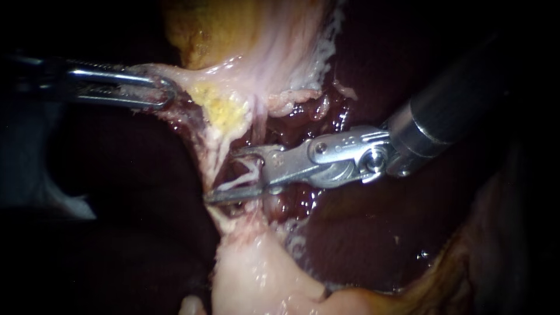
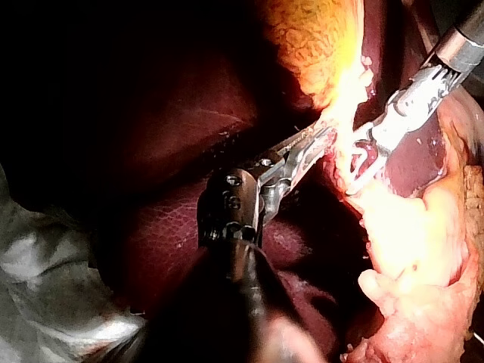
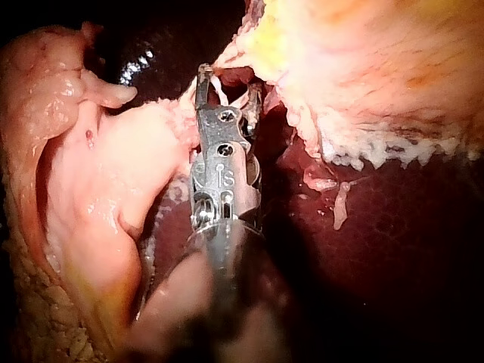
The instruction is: Clipping first clip left tube
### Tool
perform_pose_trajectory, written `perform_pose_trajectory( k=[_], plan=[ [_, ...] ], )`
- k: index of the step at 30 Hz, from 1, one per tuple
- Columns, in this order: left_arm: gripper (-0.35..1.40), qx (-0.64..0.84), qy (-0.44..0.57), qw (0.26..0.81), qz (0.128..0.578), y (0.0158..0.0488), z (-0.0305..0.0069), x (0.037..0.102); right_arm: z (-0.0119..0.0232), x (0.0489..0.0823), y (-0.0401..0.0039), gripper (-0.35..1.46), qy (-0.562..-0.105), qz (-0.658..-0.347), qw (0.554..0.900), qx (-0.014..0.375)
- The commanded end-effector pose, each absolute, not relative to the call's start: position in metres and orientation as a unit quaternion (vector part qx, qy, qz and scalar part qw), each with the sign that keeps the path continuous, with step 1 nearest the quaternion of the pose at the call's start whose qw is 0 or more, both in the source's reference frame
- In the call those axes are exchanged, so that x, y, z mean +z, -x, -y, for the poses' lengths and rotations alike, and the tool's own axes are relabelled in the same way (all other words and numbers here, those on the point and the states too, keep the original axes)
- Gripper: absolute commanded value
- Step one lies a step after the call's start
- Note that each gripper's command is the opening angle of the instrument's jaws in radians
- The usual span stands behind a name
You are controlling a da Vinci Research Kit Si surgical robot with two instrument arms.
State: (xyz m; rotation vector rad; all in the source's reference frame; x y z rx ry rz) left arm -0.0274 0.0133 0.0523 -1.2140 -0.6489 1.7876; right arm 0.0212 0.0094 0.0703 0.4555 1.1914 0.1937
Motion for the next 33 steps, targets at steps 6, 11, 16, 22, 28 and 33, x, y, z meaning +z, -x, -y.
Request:
perform_pose_trajectory(
  k=[6, 11, 16, 22, 28, 33],
  plan=[
    [-0.35, 0.716, 0.486, 0.427, 0.261, 0.0274, -0.0133, 0.0523, -0.0093, 0.0702, -0.0206, 0.34, -0.213, -0.556, 0.799, 0.089],
    [-0.35, 0.716, 0.486, 0.427, 0.261, 0.0274, -0.0133, 0.0523, -0.0094, 0.0698, -0.0191, 0.36, -0.216, -0.557, 0.797, 0.087],
    [-0.35, 0.716, 0.486, 0.427, 0.262, 0.0274, -0.0133, 0.0523, -0.0093, 0.0692, -0.0175, 0.38, -0.220, -0.558, 0.796, 0.084],
    [-0.35, 0.716, 0.486, 0.427, 0.262, 0.0273, -0.0133, 0.0523, -0.0090, 0.0679, -0.0163, 0.39, -0.227, -0.560, 0.793, 0.080],
    [-0.35, 0.716, 0.487, 0.427, 0.262, 0.0273, -0.0133, 0.0523, -0.0084, 0.0661, -0.0157, 0.41, -0.245, -0.564, 0.786, 0.069],
    [-0.35, 0.716, 0.487, 0.427, 0.262, 0.0273, -0.0133, 0.0523, -0.0071, 0.0651, -0.0157, 0.41, -0.258, -0.568, 0.780, 0.053]
  ],
)
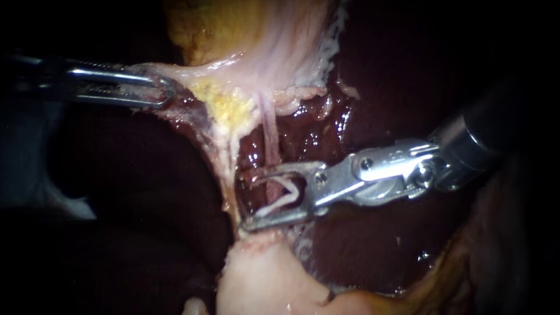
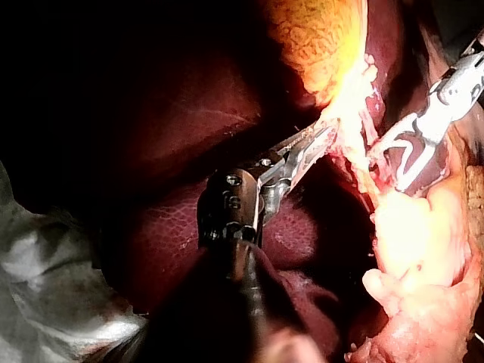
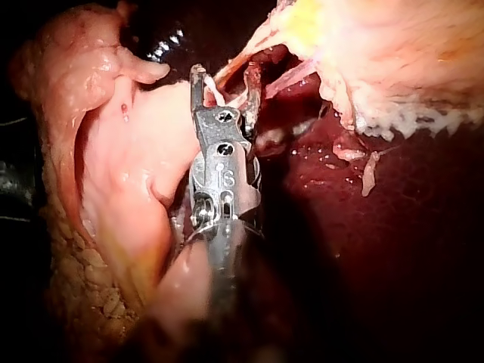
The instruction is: Clipping first clip left tube
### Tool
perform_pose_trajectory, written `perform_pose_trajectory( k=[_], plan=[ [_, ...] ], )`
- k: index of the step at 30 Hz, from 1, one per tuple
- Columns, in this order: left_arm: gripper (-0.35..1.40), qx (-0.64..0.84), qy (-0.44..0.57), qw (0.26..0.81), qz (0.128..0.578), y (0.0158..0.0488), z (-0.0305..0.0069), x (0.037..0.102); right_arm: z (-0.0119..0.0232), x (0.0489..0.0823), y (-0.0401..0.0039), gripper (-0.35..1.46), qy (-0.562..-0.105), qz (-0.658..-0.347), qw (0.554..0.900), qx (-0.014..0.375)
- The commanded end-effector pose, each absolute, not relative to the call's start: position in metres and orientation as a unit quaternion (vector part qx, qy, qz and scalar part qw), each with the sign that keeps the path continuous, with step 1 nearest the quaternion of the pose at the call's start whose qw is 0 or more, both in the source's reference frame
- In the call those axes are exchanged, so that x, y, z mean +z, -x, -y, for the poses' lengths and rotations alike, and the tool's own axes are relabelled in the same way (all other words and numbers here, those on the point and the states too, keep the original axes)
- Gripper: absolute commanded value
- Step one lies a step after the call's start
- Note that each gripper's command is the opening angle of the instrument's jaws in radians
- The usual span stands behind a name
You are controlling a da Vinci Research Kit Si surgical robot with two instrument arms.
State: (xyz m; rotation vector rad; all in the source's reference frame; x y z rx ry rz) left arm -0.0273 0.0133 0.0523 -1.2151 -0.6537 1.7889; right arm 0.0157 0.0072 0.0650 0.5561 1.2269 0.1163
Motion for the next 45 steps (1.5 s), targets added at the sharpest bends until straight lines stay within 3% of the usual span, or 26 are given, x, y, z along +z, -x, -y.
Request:
perform_pose_trajectory(
  k=[1, 10, 45],
  plan=[
    [-0.35, 0.716, 0.487, 0.427, 0.262, 0.0273, -0.0133, 0.0523, -0.0069, 0.0649, -0.0157, 0.41, -0.260, -0.568, 0.779, 0.051],
    [-0.35, 0.716, 0.487, 0.427, 0.262, 0.0273, -0.0133, 0.0523, -0.0060, 0.0646, -0.0168, 0.39, -0.270, -0.578, 0.769, 0.035],
    [-0.35, 0.716, 0.486, 0.427, 0.261, 0.0273, -0.0133, 0.0523, -0.0056, 0.0710, -0.0180, 0.39, -0.303, -0.571, 0.762, 0.044]
  ],
)
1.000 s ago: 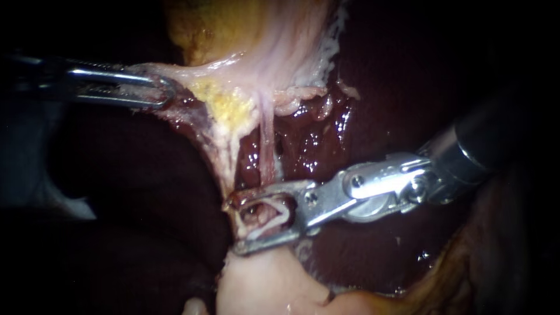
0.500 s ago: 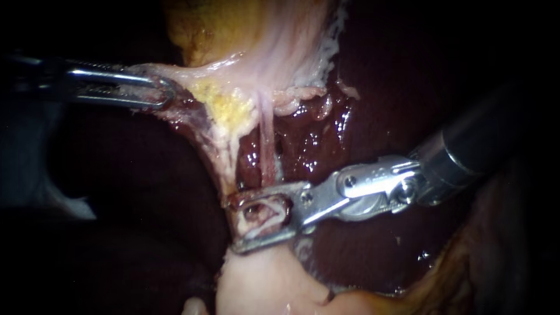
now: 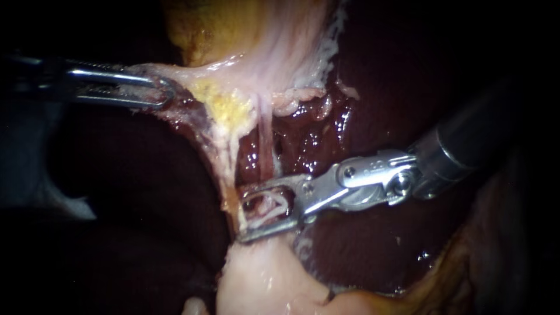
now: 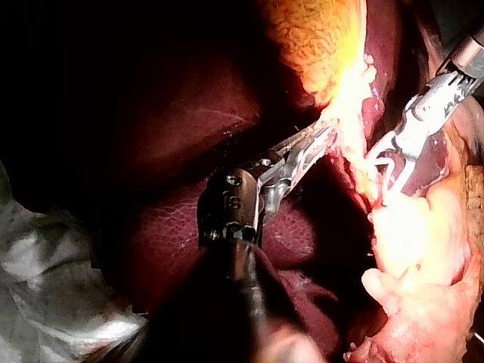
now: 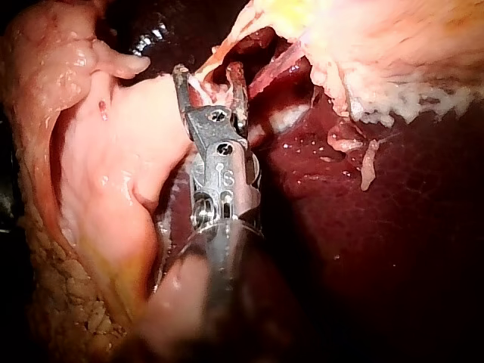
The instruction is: Clipping first clip left tube
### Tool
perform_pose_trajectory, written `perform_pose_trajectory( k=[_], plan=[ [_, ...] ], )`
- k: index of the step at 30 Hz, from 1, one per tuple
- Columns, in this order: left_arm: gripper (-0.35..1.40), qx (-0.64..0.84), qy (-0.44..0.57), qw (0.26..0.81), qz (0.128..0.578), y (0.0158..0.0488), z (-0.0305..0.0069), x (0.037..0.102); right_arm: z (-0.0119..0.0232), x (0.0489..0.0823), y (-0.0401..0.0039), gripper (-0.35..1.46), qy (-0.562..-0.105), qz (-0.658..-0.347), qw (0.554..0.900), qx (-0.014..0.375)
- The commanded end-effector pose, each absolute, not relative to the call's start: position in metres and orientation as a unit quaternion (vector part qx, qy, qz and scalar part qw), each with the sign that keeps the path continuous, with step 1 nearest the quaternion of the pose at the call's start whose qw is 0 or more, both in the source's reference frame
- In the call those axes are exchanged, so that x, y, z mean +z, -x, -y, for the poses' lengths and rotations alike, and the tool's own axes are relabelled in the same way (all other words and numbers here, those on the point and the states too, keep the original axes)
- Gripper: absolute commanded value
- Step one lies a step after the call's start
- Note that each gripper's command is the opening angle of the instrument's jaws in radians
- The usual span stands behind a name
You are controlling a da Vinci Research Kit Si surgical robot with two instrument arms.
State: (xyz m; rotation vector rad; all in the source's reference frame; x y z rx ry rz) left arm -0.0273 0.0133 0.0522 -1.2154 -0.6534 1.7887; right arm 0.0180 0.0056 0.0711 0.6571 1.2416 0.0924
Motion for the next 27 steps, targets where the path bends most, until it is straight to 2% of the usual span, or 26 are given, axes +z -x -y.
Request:
perform_pose_trajectory(
  k=[1, 8, 17, 27],
  plan=[
    [-0.35, 0.716, 0.486, 0.427, 0.261, 0.0273, -0.0133, 0.0523, -0.0054, 0.0710, -0.0182, 0.39, -0.307, -0.572, 0.760, 0.043],
    [-0.35, 0.716, 0.486, 0.427, 0.261, 0.0273, -0.0133, 0.0523, -0.0040, 0.0704, -0.0206, 0.38, -0.321, -0.579, 0.748, 0.037],
    [-0.35, 0.716, 0.486, 0.427, 0.261, 0.0274, -0.0132, 0.0523, -0.0022, 0.0710, -0.0235, 0.38, -0.327, -0.583, 0.742, 0.052],
    [-0.35, 0.716, 0.486, 0.427, 0.261, 0.0273, -0.0132, 0.0523, -0.0010, 0.0685, -0.0240, 0.38, -0.335, -0.589, 0.734, 0.051]
  ],
)
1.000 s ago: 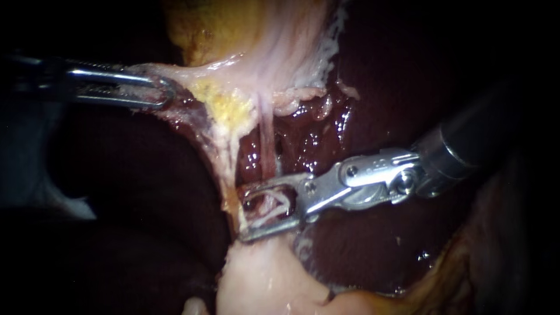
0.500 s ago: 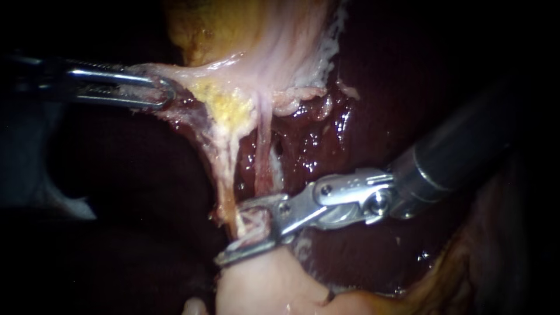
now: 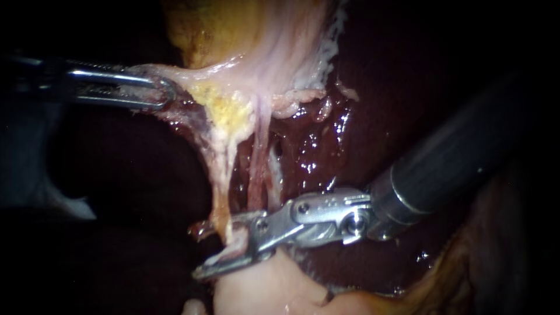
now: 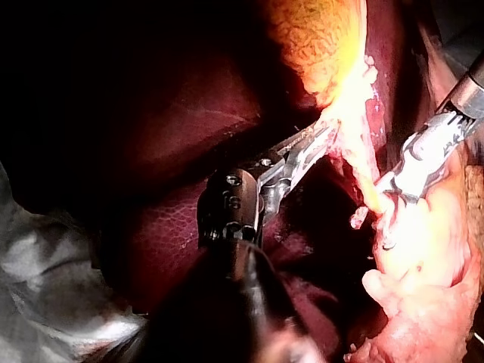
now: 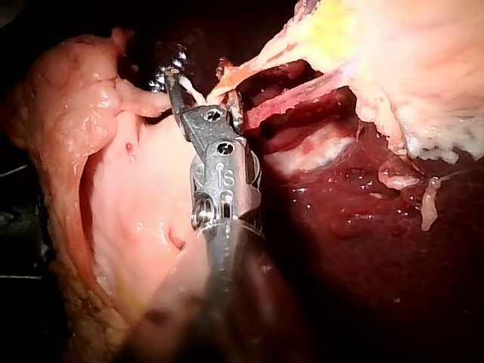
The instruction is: Clipping first clip left tube
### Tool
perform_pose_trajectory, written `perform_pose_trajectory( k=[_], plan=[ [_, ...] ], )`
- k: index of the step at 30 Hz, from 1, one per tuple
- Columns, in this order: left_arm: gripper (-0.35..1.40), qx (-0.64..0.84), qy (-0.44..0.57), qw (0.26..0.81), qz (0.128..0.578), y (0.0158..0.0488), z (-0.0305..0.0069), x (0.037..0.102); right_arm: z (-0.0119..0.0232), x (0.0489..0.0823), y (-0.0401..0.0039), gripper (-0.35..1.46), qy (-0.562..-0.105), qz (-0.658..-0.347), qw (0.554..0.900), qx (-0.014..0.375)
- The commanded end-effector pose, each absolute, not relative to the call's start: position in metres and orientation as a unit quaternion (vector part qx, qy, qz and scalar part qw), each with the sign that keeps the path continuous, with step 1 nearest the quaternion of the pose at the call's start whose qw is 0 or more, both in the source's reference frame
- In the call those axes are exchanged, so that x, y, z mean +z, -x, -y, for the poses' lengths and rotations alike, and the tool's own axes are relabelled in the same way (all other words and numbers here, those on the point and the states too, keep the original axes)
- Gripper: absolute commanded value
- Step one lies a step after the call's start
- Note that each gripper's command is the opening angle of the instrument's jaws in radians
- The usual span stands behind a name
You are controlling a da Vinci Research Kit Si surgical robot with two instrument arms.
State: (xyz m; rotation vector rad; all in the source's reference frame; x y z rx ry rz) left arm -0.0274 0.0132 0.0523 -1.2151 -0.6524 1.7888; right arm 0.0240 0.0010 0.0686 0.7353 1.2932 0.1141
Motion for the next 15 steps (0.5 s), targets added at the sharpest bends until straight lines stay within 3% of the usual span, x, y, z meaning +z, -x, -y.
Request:
perform_pose_trajectory(
  k=[1, 7, 15],
  plan=[
    [-0.35, 0.716, 0.486, 0.427, 0.261, 0.0273, -0.0132, 0.0523, -0.0009, 0.0679, -0.0240, 0.38, -0.336, -0.590, 0.733, 0.051],
    [-0.35, 0.716, 0.486, 0.427, 0.261, 0.0273, -0.0132, 0.0523, -0.0009, 0.0656, -0.0243, 0.37, -0.342, -0.595, 0.726, 0.051],
    [-0.35, 0.716, 0.487, 0.427, 0.261, 0.0273, -0.0132, 0.0523, -0.0005, 0.0652, -0.0243, 0.33, -0.350, -0.596, 0.722, 0.039]
  ],
)
